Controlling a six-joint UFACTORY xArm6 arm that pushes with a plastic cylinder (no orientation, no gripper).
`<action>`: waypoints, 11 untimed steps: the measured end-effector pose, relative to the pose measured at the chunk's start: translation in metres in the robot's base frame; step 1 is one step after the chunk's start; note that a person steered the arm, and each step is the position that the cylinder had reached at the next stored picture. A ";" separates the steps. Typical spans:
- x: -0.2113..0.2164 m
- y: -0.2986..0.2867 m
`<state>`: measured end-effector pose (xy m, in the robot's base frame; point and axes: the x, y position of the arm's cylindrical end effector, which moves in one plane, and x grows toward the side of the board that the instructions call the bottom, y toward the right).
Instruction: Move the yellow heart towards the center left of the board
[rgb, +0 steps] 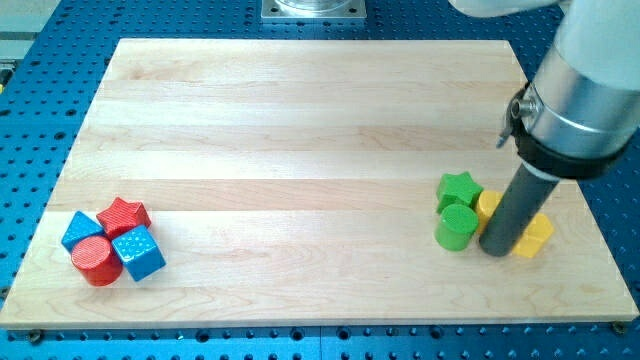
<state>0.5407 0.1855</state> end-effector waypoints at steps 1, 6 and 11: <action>-0.030 0.000; -0.039 0.046; -0.133 -0.256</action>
